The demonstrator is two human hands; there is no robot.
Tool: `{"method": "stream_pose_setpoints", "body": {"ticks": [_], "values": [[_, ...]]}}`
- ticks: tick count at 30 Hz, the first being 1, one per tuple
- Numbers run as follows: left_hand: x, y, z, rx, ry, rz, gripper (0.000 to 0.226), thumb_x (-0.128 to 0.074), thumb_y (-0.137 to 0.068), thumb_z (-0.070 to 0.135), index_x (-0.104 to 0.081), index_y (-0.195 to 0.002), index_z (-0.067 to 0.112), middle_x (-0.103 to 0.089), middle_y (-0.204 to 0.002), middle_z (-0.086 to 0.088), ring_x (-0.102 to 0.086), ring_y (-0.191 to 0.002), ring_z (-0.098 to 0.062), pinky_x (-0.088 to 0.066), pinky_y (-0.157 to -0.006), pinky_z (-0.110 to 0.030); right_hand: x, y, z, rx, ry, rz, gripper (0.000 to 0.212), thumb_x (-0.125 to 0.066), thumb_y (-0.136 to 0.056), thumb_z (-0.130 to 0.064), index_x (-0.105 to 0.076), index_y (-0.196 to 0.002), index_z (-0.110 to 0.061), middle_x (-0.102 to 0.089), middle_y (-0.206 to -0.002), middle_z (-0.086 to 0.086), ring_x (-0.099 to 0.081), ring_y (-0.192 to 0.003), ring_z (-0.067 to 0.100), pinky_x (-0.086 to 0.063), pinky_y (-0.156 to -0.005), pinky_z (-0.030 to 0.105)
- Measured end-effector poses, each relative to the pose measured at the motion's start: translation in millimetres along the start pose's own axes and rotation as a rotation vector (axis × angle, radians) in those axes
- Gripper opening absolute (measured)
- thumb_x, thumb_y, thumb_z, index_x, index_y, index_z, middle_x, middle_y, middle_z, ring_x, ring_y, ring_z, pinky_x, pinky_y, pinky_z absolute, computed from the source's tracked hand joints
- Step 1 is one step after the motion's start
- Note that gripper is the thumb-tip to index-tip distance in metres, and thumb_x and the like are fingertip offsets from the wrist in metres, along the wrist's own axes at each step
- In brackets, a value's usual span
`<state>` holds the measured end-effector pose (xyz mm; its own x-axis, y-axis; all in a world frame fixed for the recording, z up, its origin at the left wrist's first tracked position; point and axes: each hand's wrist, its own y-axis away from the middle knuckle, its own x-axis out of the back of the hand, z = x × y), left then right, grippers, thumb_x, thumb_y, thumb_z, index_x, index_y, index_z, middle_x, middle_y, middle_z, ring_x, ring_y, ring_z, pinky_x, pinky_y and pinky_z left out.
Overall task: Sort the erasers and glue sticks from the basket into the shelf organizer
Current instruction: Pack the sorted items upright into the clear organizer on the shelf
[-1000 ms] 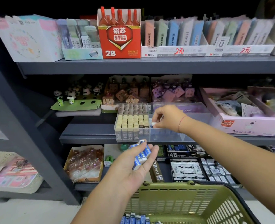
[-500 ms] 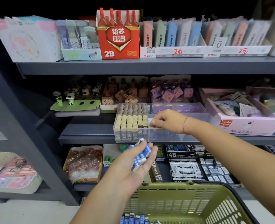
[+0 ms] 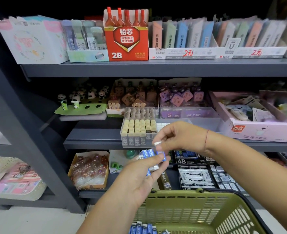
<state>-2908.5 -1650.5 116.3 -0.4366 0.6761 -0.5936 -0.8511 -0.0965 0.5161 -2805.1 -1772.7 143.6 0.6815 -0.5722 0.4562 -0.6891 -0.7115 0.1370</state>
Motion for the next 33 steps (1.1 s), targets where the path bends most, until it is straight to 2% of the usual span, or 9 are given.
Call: {"method": "stream_pose_setpoints", "body": {"ticks": [4, 6, 8, 14, 20, 23, 28, 30, 33], "values": [[1, 4, 6, 0.028, 0.091, 0.001, 0.028, -0.065, -0.078, -0.016, -0.059, -0.105, -0.012, -0.07, -0.096, -0.028, -0.071, -0.09, -0.036, -0.059, -0.08, -0.041, 35, -2, 2, -0.034, -0.16, 0.248, 0.004, -0.072, -0.08, -0.004, -0.069, -0.082, -0.005, -0.064, -0.061, 0.002, -0.054, -0.049, 0.006, -0.043, -0.045, 0.015], [2, 4, 7, 0.033, 0.116, 0.019, 0.026, -0.062, -0.081, -0.015, -0.059, -0.106, -0.012, -0.071, -0.093, -0.028, -0.071, -0.09, -0.035, -0.056, -0.082, -0.039, 54, -6, 8, -0.026, -0.116, 0.411, 0.004, -0.073, -0.08, -0.005, -0.069, -0.081, -0.004, -0.062, -0.058, 0.003, -0.049, -0.043, 0.008, -0.039, -0.041, 0.015], [2, 4, 7, 0.042, 0.123, 0.034, 0.024, -0.061, -0.082, -0.014, -0.059, -0.105, -0.013, -0.07, -0.091, -0.029, -0.07, -0.09, -0.035, -0.055, -0.081, -0.04, 59, -13, 18, -0.061, -0.004, 0.478, 0.006, -0.073, -0.081, -0.008, -0.07, -0.077, -0.007, -0.056, -0.053, 0.006, -0.042, -0.035, 0.008, -0.033, -0.036, 0.015], [-2, 4, 6, 0.064, 0.12, 0.03, 0.023, -0.06, -0.082, -0.015, -0.059, -0.105, -0.013, -0.07, -0.091, -0.029, -0.07, -0.092, -0.036, -0.054, -0.079, -0.041, 47, -37, 32, -0.073, 0.205, 0.476, 0.01, -0.074, -0.08, -0.011, -0.071, -0.07, -0.01, -0.062, -0.055, 0.004, -0.049, -0.039, 0.006, -0.043, -0.045, 0.018], [0, 4, 7, 0.066, 0.121, 0.038, 0.022, -0.061, -0.082, -0.014, -0.06, -0.104, -0.013, -0.07, -0.091, -0.029, -0.069, -0.094, -0.036, -0.054, -0.083, -0.041, 33, -46, 34, -0.099, 0.507, 0.432, 0.01, -0.079, -0.076, -0.027, -0.072, -0.077, -0.021, -0.059, -0.069, -0.007, -0.057, -0.068, 0.014, -0.05, -0.068, 0.027], [1, 3, 7, 0.068, 0.122, 0.036, 0.021, -0.061, -0.082, -0.014, -0.06, -0.104, -0.014, -0.07, -0.091, -0.029, -0.07, -0.093, -0.036, -0.054, -0.081, -0.041, 30, -50, 33, -0.117, 0.511, 0.449, 0.011, -0.079, -0.075, -0.027, -0.07, -0.076, -0.021, -0.058, -0.067, -0.012, -0.061, -0.074, 0.015, -0.051, -0.071, 0.025], [-1, 3, 6, 0.07, 0.12, 0.027, 0.022, -0.061, -0.082, -0.014, -0.06, -0.104, -0.013, -0.07, -0.091, -0.029, -0.07, -0.092, -0.036, -0.054, -0.082, -0.041, 32, -46, 35, -0.135, 0.433, 0.467, 0.014, -0.073, -0.081, -0.027, -0.063, -0.074, -0.02, -0.067, -0.074, -0.004, -0.068, -0.069, 0.015, -0.055, -0.071, 0.031], [-1, 2, 6, 0.072, 0.127, 0.029, 0.022, -0.061, -0.082, -0.014, -0.06, -0.104, -0.013, -0.07, -0.091, -0.029, -0.07, -0.092, -0.036, -0.054, -0.082, -0.041, 32, -41, 35, -0.109, 0.411, 0.422, 0.015, -0.068, -0.087, -0.026, -0.062, -0.074, -0.02, -0.068, -0.071, -0.005, -0.066, -0.063, 0.009, -0.053, -0.068, 0.027], [-1, 2, 5, 0.078, 0.13, 0.03, 0.022, -0.061, -0.083, -0.014, -0.06, -0.104, -0.014, -0.07, -0.092, -0.029, -0.07, -0.093, -0.037, -0.054, -0.081, -0.041, 30, -37, 36, -0.095, 0.378, 0.336, 0.015, -0.06, -0.092, -0.025, -0.068, -0.08, -0.019, -0.073, -0.077, 0.001, -0.068, -0.067, 0.01, -0.049, -0.067, 0.023]]}}
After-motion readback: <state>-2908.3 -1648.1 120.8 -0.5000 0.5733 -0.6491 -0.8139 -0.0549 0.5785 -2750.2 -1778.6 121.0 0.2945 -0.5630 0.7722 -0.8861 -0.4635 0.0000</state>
